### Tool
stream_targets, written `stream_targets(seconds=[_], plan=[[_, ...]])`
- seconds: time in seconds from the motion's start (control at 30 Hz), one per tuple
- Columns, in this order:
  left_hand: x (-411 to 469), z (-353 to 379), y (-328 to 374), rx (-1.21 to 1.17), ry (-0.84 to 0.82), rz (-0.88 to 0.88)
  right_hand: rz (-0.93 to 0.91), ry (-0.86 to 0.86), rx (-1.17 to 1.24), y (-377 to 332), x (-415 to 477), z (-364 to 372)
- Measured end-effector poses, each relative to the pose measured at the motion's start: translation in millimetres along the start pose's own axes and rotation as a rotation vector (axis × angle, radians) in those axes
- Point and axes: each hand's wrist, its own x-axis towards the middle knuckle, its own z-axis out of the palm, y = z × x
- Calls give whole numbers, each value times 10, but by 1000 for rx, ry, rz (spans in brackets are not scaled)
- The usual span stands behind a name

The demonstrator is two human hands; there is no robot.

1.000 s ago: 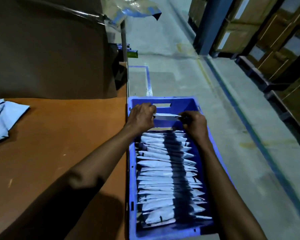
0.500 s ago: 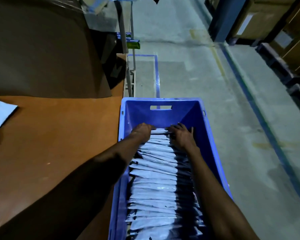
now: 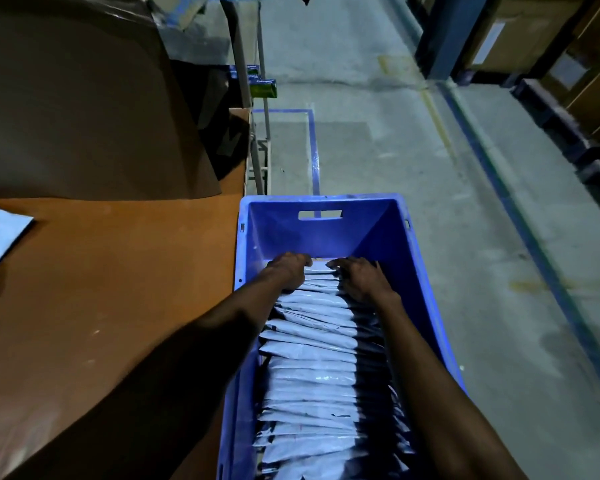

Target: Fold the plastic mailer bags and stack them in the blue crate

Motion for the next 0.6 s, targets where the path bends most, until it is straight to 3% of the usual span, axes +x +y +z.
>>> stream_targets(seconds=[0.3,0.47,0.6], plan=[[-318,-239,120,67,11,44,35,72,40,-160,17,-59],[-955,-467,57,333,364,147,12,219,99,-535,-258,-370],[-1567,-534,-246,190,688,227,-45,380,126,-1083,-586,-531]])
